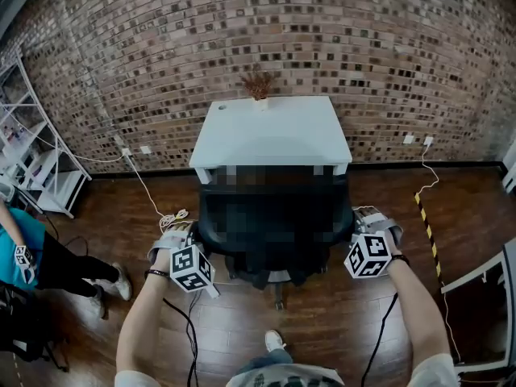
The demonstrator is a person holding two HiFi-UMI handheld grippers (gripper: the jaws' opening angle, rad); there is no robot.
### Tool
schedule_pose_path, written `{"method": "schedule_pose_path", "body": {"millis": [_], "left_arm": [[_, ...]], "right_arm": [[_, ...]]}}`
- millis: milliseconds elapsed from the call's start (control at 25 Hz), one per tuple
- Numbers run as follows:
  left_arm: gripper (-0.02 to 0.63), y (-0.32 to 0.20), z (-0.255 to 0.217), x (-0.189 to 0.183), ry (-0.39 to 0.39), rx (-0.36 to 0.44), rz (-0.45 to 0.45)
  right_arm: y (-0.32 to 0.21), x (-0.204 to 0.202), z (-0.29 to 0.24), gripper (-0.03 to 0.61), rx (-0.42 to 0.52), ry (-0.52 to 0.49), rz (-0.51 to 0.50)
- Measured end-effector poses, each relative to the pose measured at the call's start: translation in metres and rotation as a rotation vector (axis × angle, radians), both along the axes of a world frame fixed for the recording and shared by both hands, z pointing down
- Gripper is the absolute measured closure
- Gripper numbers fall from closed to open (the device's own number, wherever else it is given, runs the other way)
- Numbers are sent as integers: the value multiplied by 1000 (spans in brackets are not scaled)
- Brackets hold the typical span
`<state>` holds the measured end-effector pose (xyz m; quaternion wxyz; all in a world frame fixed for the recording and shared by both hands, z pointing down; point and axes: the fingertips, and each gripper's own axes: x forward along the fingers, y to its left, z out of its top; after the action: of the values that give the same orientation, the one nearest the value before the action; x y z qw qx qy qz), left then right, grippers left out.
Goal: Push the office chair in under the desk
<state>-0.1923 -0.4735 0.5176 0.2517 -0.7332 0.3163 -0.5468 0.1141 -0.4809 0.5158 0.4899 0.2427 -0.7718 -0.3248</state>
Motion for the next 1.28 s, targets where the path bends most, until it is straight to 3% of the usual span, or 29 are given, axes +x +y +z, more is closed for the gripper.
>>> {"method": "schedule_pose_path", "body": {"millis": [600, 1280], "left_arm": [[422, -109, -2, -13, -4, 2, 32], [422, -221, -1, -15, -11, 8, 37]], "right_arm": [[-97, -11, 1, 434, -8, 16, 54], [-205, -14, -1, 436, 46, 5, 60]]}}
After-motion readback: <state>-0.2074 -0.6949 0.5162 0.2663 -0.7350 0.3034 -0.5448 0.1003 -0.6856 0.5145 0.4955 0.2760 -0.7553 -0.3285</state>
